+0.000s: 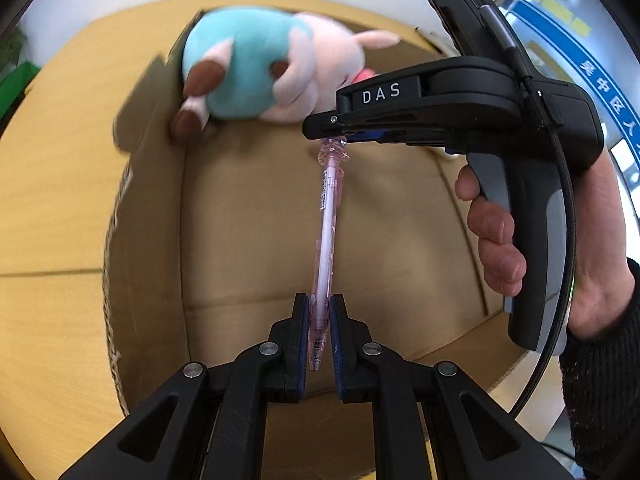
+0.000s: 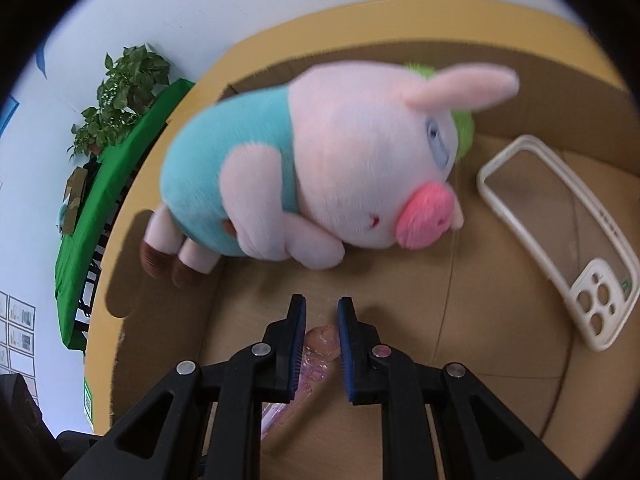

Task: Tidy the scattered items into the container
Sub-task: 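Lift the pink pen with both grippers and carry it into the box, then open both grippers, dropping the pink pen into the box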

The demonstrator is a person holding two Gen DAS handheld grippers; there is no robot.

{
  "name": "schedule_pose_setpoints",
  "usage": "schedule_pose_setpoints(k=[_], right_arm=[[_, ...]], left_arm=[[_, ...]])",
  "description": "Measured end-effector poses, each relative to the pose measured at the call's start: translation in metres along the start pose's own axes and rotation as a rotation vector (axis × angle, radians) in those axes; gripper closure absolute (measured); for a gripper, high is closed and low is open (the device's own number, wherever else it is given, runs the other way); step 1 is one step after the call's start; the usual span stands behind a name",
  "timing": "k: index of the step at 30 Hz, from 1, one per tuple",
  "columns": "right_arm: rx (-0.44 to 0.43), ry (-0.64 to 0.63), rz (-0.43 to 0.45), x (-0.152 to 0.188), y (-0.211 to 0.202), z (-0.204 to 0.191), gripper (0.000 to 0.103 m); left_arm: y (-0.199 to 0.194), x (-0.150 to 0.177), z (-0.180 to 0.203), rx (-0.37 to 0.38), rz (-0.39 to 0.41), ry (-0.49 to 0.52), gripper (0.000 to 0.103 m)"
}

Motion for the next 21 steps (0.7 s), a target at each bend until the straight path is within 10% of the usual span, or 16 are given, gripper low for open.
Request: schedule_pose_setpoints(k=[12, 21], right_arm=[[0.068, -0.034, 0.014, 0.000, 0.003, -0.005, 0.082], [0.165, -0.128, 0.171, 0.031, -0.092, -0.013, 0.026]], left_arm=[[0.013, 0.006, -0.011, -0.033, -0.022, -0.046, 0.088], [-0.053, 0.032, 0.014, -0.058, 0.254, 0.025, 0.016]])
Point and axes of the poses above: each gripper's, at about its wrist camera, not at the fingertips, and y roughly the way its jaws point, z to its right, x to its underside, the point moved 3 cm from there along y, roughly the way its jaws point, and after that the axes turned 11 degrees about -y, right-handed, at the moved point
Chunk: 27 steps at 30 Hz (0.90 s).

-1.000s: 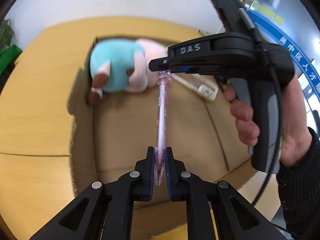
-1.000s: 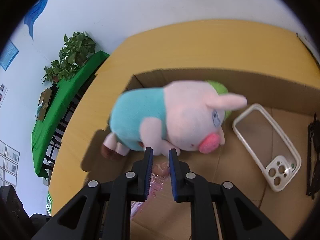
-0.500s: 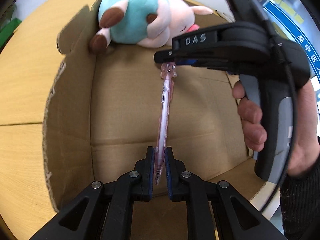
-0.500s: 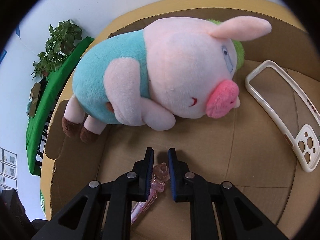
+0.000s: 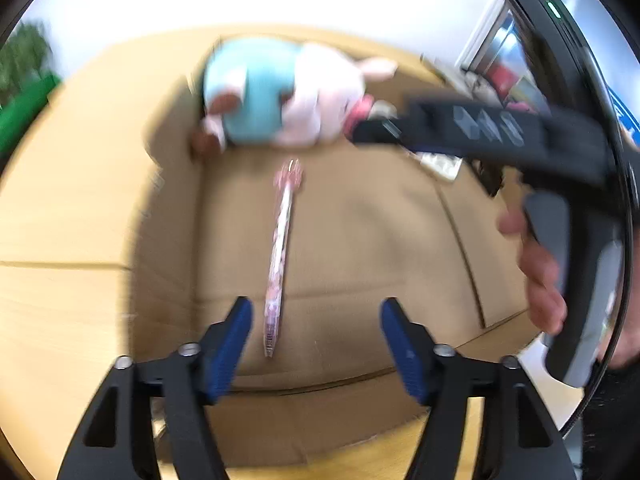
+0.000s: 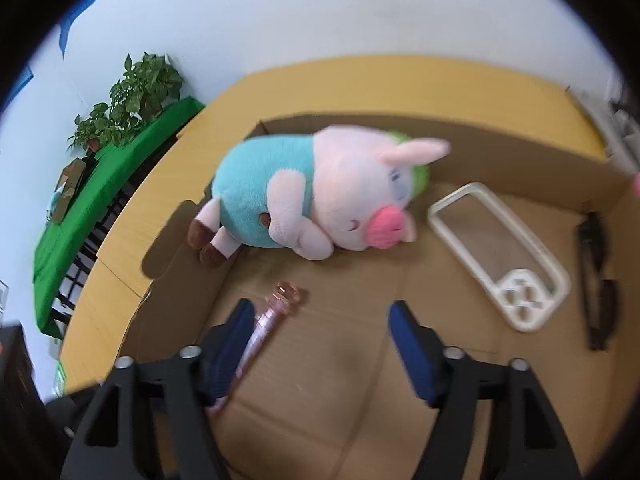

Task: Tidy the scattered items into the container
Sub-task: 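Open both grippers, dropping the pink pen into the box, then withdraw both tools and move toward the white earbud case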

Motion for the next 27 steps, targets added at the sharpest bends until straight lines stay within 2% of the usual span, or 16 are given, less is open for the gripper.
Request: schedule_pose_setpoints(k=[3, 6, 8, 10, 16, 21, 27], right_arm=[[0.132, -0.067, 0.080, 0.023, -0.055, -0.006, 0.025], [0.248, -0.095, 0.133, 0.048, -0.093, -0.015, 0.023], [0.279, -0.080, 0.158, 0.070, -0.115, -0.016, 0.023], [0.291, -0.061, 0.170, 0.088, -0.129, -0.013, 0.023], [0.310, -0.079, 0.185, 0.123, -0.157, -0.021, 0.023], [0.295, -0.078, 0.190, 0.137, -0.167, -0.022, 0.023], [0.300, -0.070, 0.199, 0.146, -0.175, -0.018, 0.023]], left_arm=[[-0.049, 0.005, 0.007, -0.063, 0.198, 0.002, 0.001], [-0.093, 0.010, 0.014, -0.102, 0.394, -0.003, 0.000], [-0.104, 0.002, 0.018, -0.097, 0.451, -0.011, 0.000], [-0.108, 0.001, 0.022, -0.083, 0.472, -0.019, 0.000], [-0.121, 0.032, 0.049, -0.085, 0.485, 0.013, 0.000], [-0.122, 0.051, 0.063, -0.090, 0.463, 0.032, 0.000], [-0.118, 0.057, 0.072, -0.094, 0.448, 0.047, 0.000]])
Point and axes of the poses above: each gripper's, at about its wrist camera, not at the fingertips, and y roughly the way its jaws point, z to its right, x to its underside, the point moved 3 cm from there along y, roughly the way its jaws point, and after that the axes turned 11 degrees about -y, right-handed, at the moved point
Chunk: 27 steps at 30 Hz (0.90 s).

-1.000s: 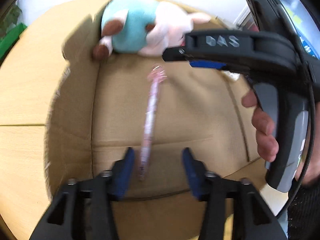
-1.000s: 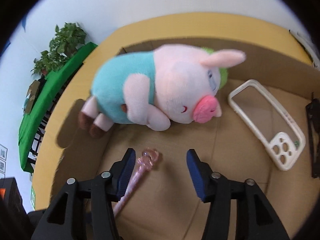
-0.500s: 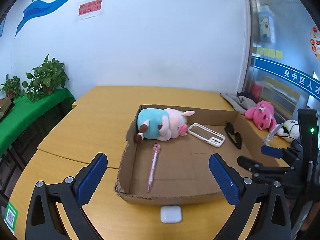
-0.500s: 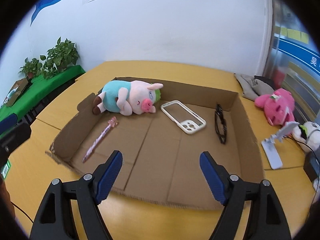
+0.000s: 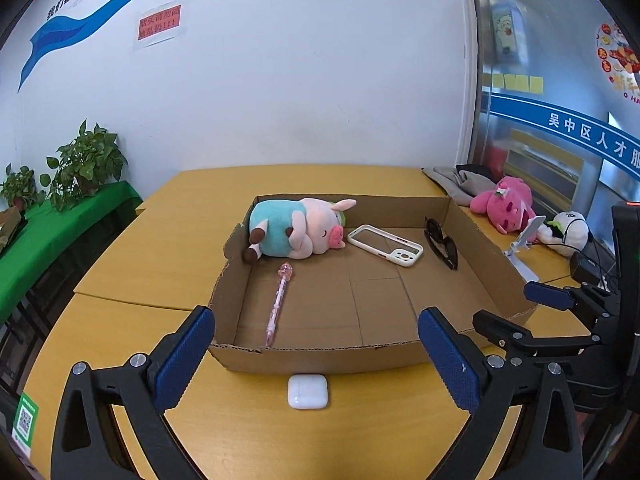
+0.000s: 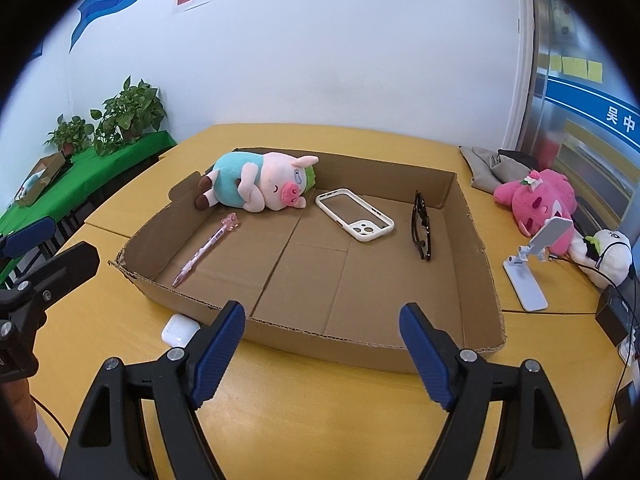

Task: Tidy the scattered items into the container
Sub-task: 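Withdraw both tools and move toward the white earbud case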

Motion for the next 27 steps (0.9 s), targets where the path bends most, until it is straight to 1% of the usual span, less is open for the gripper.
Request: schedule_pose_setpoints(k=[5, 10, 15, 24, 27], right_arm=[[-0.002, 0.010, -0.011, 0.004, 0.003, 0.003, 0.023], [-0.012, 0.009, -0.029, 0.007, 0.011, 0.001, 0.023], [-0.014, 0.007, -0.040, 0.008, 0.019, -0.004, 0.023], [-0.014, 0.013, -0.049, 0.007, 0.026, -0.005, 0.023], [-0.016, 0.012, -0.052, 0.007, 0.027, -0.006, 0.023]], left_arm=[[0.005, 0.002, 0.005, 0.017, -0.014, 0.010, 0.000], [0.015, 0.007, 0.000, 0.022, -0.042, 0.011, 0.000], [0.025, 0.011, -0.010, 0.037, -0.077, -0.019, 0.000], [0.032, 0.011, -0.013, 0.044, -0.084, -0.033, 0.000], [0.035, 0.012, -0.014, 0.046, -0.089, -0.023, 0.000]])
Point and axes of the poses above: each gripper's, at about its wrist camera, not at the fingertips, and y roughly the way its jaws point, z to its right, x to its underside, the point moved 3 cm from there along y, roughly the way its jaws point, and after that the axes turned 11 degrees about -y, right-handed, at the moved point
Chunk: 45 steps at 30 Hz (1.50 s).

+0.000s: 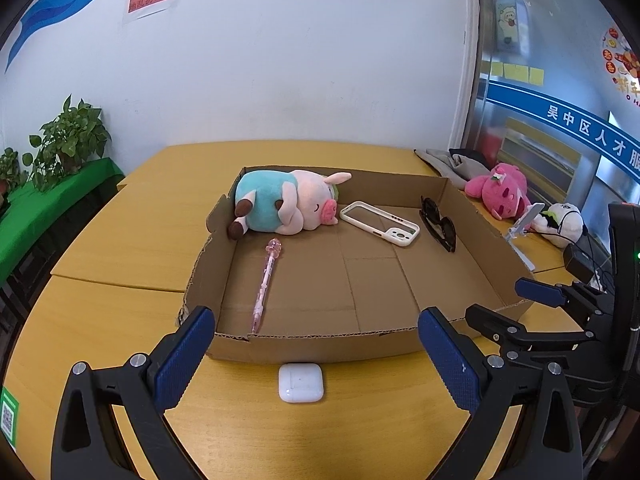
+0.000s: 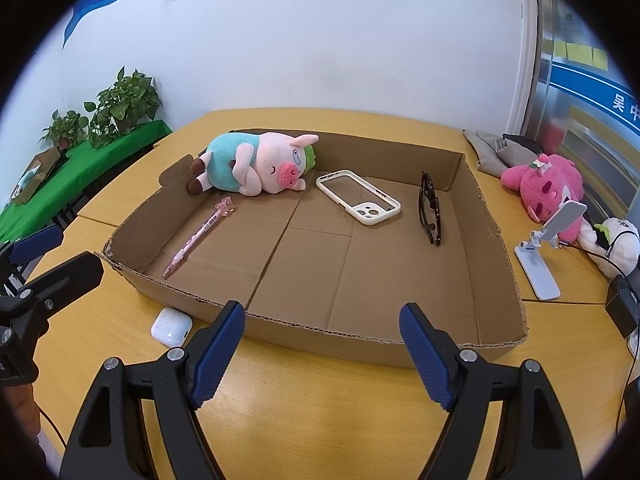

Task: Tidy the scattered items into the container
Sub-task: 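Withdraw both tools and move toward the white earbud case, then grasp the white earbud case with the left gripper, then pass the earbud case from the left gripper to the right gripper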

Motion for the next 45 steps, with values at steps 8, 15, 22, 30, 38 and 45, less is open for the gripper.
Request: schedule_pose_setpoints(k=[8, 15, 22, 30, 38, 45], right_arm=[[-0.132, -0.008, -0.072, 0.017, 0.024, -0.017, 0.023], [-0.276, -0.048, -0.158, 0.047, 0.059, -0.061, 0.024], [-0.289, -0.060, -0.186, 0.060, 0.064, -0.071, 0.024], [-0.275, -0.014, -0.185, 0.064, 0.060, -0.049, 0.023], [-0.416, -0.005, -0.176, 0.062, 0.053, -0.044, 0.024], [-0.622, -0.076, -0.229, 0.059, 0.056, -0.068, 0.042]], left_arm=[[0.017, 0.013, -0.013, 0.021, -0.085, 0.001, 0.000], [0.070, 0.043, -0.032, 0.082, -0.295, -0.023, 0.000], [0.113, 0.070, -0.045, 0.078, -0.441, -0.055, 0.029], [0.111, 0.073, -0.038, 0.111, -0.454, -0.003, 0.055], [0.081, 0.103, -0.009, 0.258, -0.469, 0.186, 0.056], [0.049, 0.115, 0.015, 0.344, -0.413, 0.344, 0.056]])
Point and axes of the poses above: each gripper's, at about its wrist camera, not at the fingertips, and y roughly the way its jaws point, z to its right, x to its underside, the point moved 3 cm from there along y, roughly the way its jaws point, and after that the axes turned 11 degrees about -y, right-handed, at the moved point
